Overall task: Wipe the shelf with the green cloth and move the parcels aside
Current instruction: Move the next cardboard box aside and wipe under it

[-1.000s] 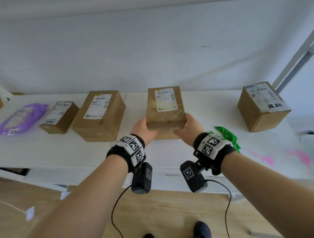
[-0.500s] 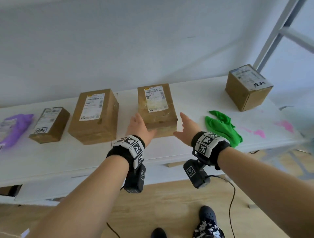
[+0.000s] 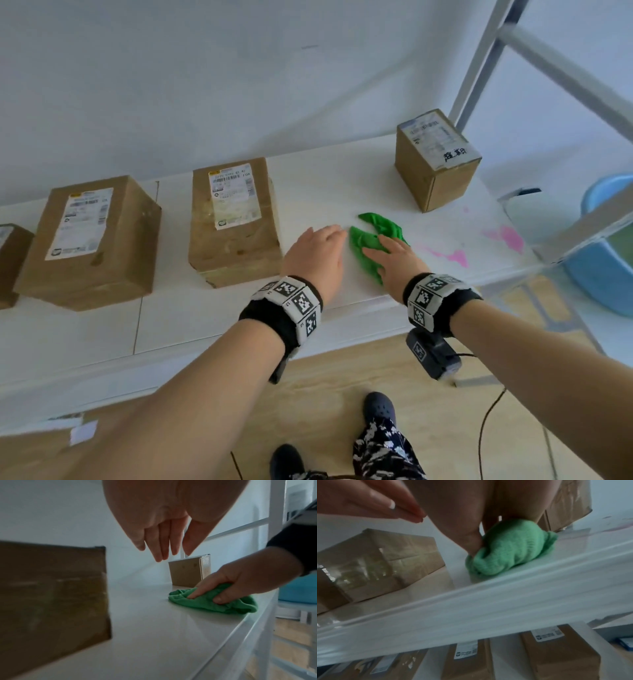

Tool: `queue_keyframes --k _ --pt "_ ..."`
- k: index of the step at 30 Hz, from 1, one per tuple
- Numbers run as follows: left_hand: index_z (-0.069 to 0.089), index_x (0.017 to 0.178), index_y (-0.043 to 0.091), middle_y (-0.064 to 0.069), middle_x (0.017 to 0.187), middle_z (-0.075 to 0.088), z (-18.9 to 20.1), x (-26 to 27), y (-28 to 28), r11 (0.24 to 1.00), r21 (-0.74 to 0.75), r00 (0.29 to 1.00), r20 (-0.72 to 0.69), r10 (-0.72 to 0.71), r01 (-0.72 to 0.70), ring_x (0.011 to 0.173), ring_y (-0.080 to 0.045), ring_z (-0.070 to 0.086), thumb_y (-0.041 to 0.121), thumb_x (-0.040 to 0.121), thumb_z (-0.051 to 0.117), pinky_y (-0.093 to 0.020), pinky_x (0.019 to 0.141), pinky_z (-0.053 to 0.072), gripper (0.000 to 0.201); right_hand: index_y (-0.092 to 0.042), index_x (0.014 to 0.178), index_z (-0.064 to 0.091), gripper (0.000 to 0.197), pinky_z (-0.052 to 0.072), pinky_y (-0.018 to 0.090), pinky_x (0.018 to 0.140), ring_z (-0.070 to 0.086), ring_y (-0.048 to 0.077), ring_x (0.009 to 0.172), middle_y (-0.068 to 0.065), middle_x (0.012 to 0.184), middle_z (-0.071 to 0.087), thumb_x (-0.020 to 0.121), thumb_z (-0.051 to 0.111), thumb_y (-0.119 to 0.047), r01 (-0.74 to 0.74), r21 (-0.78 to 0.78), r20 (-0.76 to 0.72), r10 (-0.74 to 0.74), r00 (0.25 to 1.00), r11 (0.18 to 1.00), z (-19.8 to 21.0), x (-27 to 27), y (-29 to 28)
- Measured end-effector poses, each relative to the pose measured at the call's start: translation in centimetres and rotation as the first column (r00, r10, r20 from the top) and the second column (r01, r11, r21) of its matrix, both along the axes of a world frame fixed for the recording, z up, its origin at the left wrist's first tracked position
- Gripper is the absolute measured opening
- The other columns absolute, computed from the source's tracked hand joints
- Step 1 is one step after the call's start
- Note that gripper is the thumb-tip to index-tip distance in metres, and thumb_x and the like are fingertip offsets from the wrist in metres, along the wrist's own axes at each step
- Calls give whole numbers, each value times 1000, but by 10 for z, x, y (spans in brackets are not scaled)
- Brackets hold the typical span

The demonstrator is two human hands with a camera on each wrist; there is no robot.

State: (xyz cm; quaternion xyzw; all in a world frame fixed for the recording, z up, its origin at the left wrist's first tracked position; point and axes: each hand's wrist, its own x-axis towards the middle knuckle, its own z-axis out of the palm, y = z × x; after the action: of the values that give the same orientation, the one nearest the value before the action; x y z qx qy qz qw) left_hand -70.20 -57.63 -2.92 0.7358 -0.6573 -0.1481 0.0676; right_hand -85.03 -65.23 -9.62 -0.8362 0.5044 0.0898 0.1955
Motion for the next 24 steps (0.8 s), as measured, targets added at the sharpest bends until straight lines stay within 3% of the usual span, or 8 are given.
queue_keyframes --k 4,8,12,15,18,21,24 --pt "42 135 7 -8 149 35 -19 -19 -18 962 249 994 -4 112 -108 134 -25 42 22 95 47 -37 106 38 43 -33 143 37 50 17 40 122 9 34 147 7 160 10 97 42 -14 -114 -4 6 114 993 993 -5 -7 -51" --pt "38 133 0 -17 140 36 -39 -24 -27 863 452 974 110 196 -225 133 -30 37 32 91 54 -39 106 36 55 -37 142 38 51 16 43 121 6 44 145 19 158 5 95 44 -18 -112 38 -9 113 994 993 -5 7 -92" --pt "30 141 -4 -20 149 26 -47 -27 -35 831 476 957 166 237 -288 141 -32 25 44 86 58 -39 113 30 78 -36 145 33 54 16 43 121 10 40 146 17 159 9 95 44 -16 -237 60 14 237 972 970 -1 21 -91" --pt "31 142 -3 -21 150 27 -47 -29 -41 816 491 951 206 231 -305 141 -31 26 48 88 53 -38 114 30 77 -37 144 33 57 10 40 123 4 35 148 10 161 4 96 42 -9 -404 103 54 401 915 909 -6 12 -65" --pt "35 140 -1 -19 149 30 -46 -25 -42 823 485 953 206 220 -295 139 -29 30 48 89 52 -39 112 35 73 -34 144 35 56 9 31 121 7 29 149 7 161 5 96 41 -7 -476 104 66 471 879 873 -5 -6 -65" --pt "33 141 0 -18 148 30 -46 -23 -40 832 483 959 209 193 -273 139 -28 29 49 89 53 -39 113 33 75 -30 145 35 54 15 29 118 17 32 146 11 159 12 96 42 -8 -423 92 44 421 906 901 5 -4 -95" --pt "29 143 0 -17 150 26 -49 -21 -40 832 490 961 210 177 -261 142 -27 26 48 88 55 -39 114 32 77 -26 145 37 53 24 38 117 25 37 141 17 154 23 95 44 -11 -289 42 31 288 957 956 8 17 -135"
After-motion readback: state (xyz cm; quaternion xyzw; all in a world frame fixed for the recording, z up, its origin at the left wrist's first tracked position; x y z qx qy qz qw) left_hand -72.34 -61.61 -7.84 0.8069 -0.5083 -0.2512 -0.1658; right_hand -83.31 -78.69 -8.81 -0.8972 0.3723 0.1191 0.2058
